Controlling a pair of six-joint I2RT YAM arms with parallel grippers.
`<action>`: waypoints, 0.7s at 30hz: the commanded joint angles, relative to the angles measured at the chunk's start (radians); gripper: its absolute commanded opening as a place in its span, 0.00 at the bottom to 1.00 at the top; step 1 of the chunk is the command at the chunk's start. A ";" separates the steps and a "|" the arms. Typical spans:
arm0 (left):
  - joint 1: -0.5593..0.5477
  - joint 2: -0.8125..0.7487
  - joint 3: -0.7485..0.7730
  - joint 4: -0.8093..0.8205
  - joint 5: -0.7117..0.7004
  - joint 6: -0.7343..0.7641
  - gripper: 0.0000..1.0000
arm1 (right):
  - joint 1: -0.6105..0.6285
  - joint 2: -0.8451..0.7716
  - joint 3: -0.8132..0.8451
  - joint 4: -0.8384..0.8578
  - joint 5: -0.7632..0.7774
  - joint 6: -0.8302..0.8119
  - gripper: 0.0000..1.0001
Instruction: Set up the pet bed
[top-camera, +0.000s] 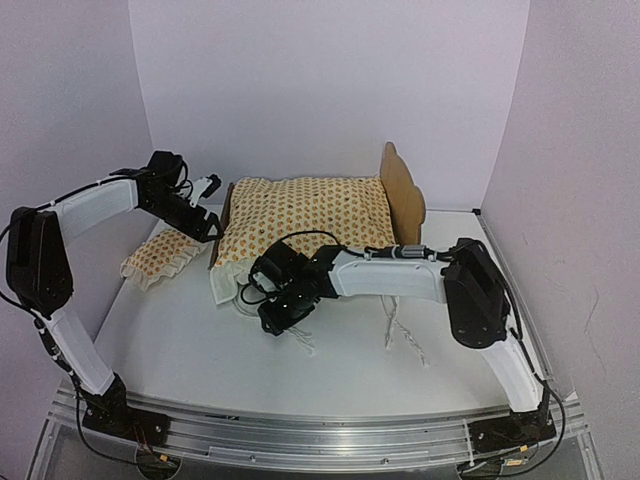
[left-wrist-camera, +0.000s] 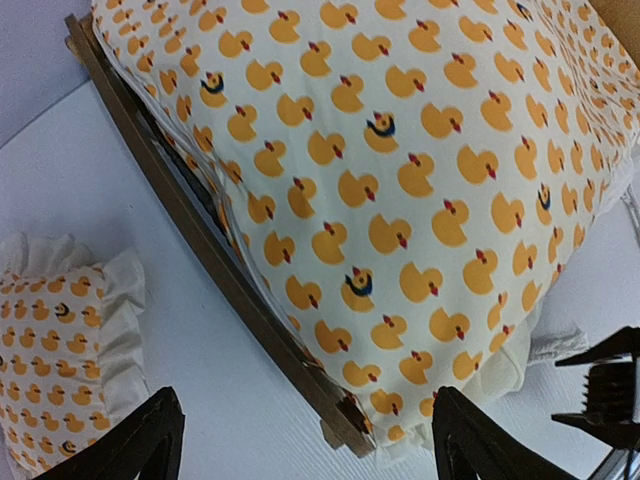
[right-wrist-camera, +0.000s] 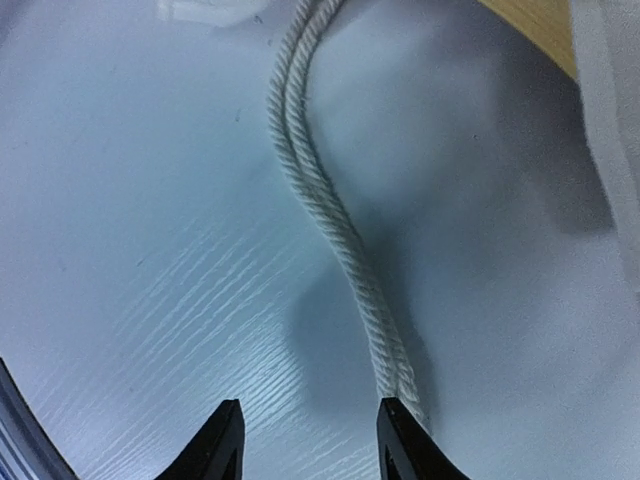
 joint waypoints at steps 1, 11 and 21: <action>-0.004 -0.127 -0.090 0.043 0.059 -0.022 0.84 | -0.005 0.082 0.088 -0.035 0.032 0.034 0.41; 0.003 -0.247 -0.242 0.051 0.146 -0.116 0.82 | -0.005 0.146 0.112 -0.054 0.087 0.021 0.23; 0.103 -0.357 -0.508 0.212 0.236 -0.504 0.77 | -0.001 0.057 0.227 -0.066 0.118 -0.060 0.34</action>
